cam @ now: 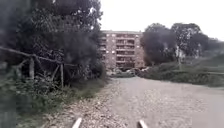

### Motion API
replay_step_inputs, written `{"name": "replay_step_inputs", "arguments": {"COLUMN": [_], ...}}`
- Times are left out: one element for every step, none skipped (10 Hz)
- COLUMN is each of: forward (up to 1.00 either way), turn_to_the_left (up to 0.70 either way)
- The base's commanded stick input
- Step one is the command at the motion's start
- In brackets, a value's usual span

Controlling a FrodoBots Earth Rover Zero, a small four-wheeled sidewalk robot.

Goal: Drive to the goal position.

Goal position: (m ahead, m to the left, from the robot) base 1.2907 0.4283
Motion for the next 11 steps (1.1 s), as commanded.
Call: {"name": "replay_step_inputs", "arguments": {"forward": [0.58, 0.58, 0.58, 0.58, 0.58, 0.60, 0.67, 0.70, 0.70, 0.70, 0.70], "turn_to_the_left": [0.00, 0.00, 0.00, 0.00, 0.00, 0.00, 0.00, 0.00, 0.00, 0.00, 0.00]}}
